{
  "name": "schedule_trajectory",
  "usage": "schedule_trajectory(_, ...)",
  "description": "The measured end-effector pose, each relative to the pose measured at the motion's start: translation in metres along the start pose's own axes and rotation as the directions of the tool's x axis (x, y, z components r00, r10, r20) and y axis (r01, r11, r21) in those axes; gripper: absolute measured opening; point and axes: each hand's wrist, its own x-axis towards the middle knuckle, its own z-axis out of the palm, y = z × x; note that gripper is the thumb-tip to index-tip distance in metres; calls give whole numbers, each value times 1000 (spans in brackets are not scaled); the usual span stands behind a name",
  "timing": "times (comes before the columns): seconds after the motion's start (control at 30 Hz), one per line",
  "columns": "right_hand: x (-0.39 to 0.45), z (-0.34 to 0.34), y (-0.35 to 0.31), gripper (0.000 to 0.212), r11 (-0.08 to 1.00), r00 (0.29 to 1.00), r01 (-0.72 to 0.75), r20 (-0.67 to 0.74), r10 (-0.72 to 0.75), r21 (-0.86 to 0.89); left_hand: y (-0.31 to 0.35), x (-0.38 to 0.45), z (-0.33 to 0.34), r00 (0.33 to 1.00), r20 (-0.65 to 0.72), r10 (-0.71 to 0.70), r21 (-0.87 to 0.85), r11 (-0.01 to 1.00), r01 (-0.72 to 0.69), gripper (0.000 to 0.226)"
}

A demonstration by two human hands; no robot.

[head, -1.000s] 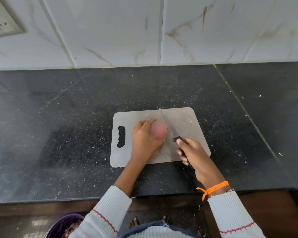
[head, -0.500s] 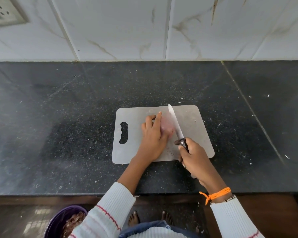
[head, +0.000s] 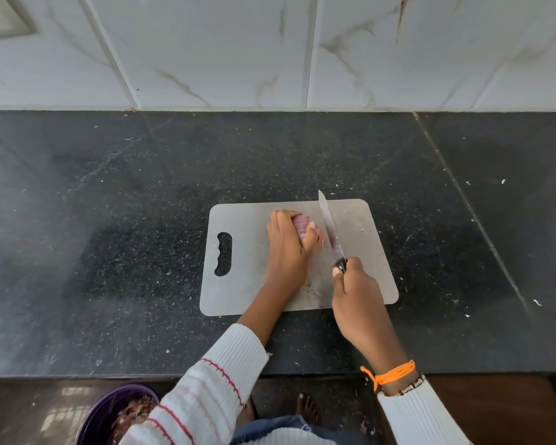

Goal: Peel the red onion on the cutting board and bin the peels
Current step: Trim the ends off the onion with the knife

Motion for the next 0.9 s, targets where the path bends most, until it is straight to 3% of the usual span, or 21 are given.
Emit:
schedule_trajectory(0.3,3,-4,-14,7,986,998,-29,53,38,-163,-3,7,5,1000,-21,6,55,998,-4,42)
schedule_trajectory(0.4,-4,-5,-18,5,971,994,-31,99,56,-238,-1,11,7,998,-46,-50,22,998,51,41)
schedule_trajectory(0.6,24,-12,-25,12,963,969,-114,186,162,-244,-6,10,9,998,-32,49,60,997,-47,40)
schedule_trajectory(0.67,33,-11,-29,16,968,963,-131,203,175,-216,-7,10,10,998,-56,19,43,999,-16,39)
schedule_trajectory(0.9,20,3,-28,19,942,987,-65,117,109,-330,-10,11,4,993,-74,-87,-60,995,82,36)
